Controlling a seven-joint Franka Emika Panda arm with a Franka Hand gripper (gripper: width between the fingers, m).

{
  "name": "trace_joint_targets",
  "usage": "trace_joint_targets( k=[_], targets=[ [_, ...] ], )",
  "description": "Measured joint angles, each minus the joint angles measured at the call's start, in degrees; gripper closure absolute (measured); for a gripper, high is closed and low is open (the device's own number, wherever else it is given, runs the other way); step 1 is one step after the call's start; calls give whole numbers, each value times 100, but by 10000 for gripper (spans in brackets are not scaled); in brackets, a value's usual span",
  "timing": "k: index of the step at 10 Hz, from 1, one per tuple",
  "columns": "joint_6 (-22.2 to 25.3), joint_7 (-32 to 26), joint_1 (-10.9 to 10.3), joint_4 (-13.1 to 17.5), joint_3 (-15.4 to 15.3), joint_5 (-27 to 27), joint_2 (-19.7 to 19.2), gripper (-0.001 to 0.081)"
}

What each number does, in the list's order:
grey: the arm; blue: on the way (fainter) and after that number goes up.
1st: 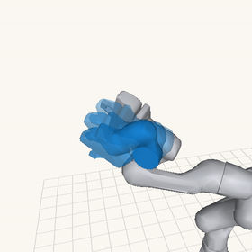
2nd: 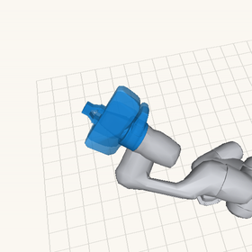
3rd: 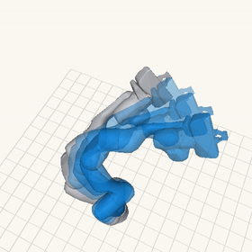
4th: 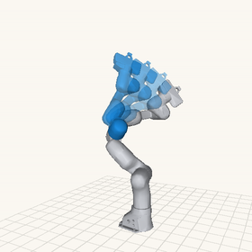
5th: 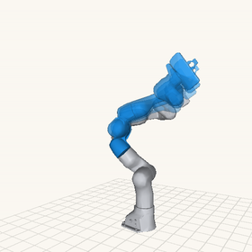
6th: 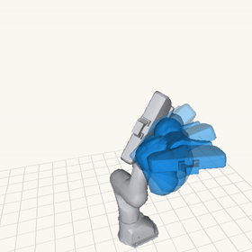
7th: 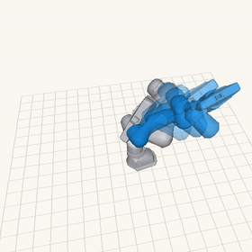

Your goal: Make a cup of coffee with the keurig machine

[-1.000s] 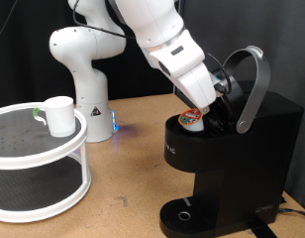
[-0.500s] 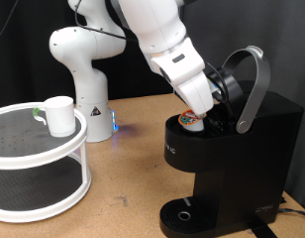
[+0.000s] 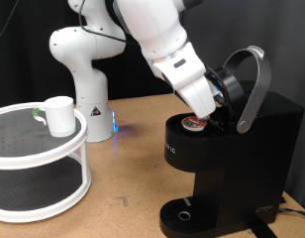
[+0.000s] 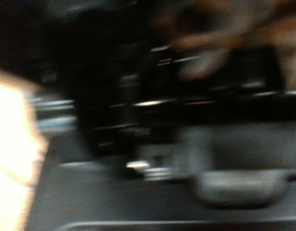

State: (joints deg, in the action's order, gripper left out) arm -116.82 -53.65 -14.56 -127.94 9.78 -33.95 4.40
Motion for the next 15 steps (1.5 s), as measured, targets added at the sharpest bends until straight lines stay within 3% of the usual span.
trace_joint_targets(
  k=[2,3,7,10,15],
  targets=[
    [-766,-244,-4,-196,-15,-448,128,5],
    [-816,-278,12,-222,4,-490,222,5],
    [-443,-268,129,-213,85,-285,442,5],
    [-473,-545,154,-222,241,-715,522,5],
    [254,-609,316,62,698,-991,992,5]
  ],
)
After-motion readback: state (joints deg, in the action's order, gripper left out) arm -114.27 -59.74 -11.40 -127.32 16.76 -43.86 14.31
